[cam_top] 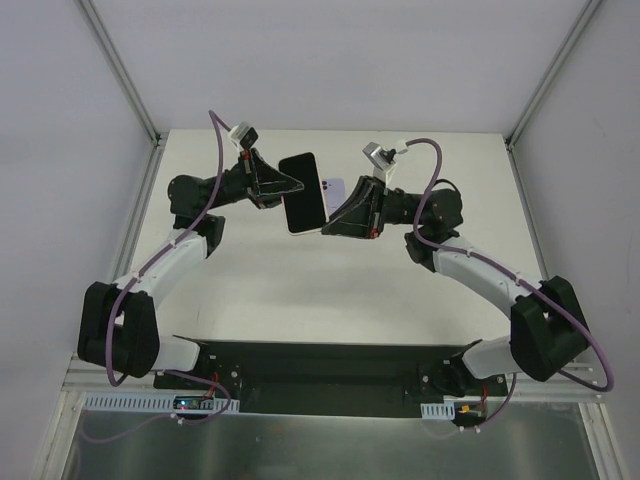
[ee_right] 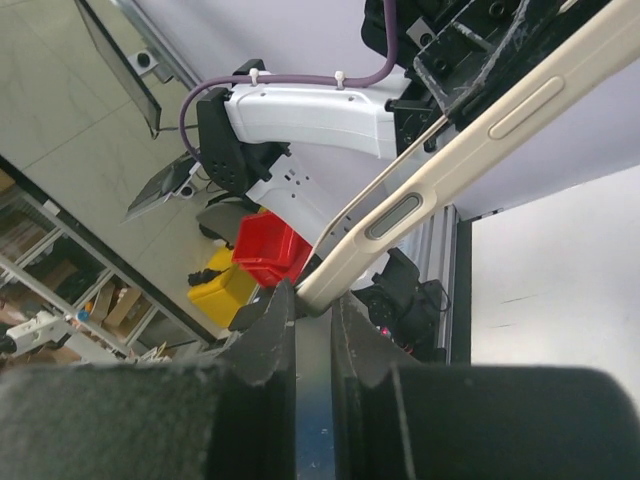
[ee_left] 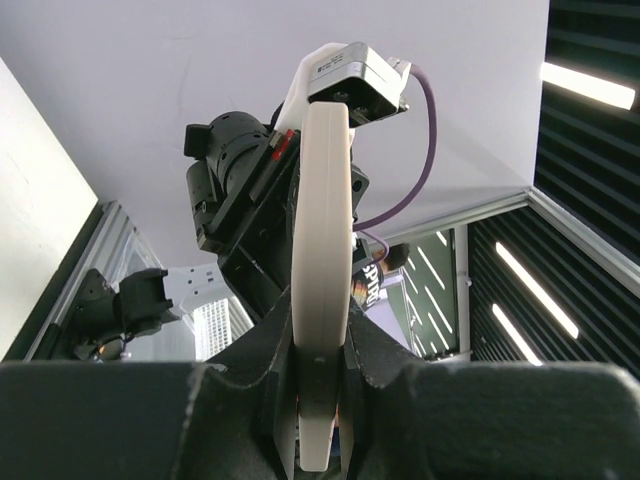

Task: Take the phone out of the phone case
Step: Remove the phone case from the phone.

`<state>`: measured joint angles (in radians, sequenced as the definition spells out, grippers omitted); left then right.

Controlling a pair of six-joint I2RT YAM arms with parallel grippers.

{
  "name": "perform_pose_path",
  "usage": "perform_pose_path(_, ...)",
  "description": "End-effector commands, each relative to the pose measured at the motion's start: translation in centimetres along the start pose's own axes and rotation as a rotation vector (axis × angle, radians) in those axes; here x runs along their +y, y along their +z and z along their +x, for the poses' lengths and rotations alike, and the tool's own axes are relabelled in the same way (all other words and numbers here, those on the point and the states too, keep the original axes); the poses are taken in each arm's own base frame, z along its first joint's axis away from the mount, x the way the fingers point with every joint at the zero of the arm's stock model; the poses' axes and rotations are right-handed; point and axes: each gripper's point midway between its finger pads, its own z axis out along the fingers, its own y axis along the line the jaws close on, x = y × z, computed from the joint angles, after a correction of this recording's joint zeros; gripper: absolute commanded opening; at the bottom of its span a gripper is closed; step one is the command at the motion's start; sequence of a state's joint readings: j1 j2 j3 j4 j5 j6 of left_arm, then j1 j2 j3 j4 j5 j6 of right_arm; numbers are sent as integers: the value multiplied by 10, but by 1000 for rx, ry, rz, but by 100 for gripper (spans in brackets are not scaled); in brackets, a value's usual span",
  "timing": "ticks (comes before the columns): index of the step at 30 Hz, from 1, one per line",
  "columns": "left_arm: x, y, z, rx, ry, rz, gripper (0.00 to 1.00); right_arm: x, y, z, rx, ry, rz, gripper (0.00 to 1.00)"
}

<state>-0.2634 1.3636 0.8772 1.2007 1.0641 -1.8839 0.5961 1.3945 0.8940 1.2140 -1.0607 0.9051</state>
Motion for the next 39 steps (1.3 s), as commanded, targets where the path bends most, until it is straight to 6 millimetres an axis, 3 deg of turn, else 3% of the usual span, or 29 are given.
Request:
perform_pose_path(1,-21,8,9,-33,-49,37,0,42,10,-17,-17,-321,-188,1)
perform_pose_path(15,-31,15,16,-8,-58,66,0,38,15,-26,-25,-365,-193,1)
perform_pose_path(29,-38,14,23,-6,-59,86,0,3,19,-33,-53,-309,-145,1)
perform_pose_path(32,-42,13,24,-2,-47,92,0,-16,13,-36,-93,-257,-93,1)
perform_pose_path(35,-39,13,25,-5,-47,89,0,-40,2,-54,-202,-174,-2,1)
perform_pose_path(38,-36,12,24,-9,-38,81,0,-66,-11,-56,-266,-90,116,1)
perform_pose_path(39,-34,13,22,-11,-25,74,0,-80,-18,-48,-261,-43,183,1)
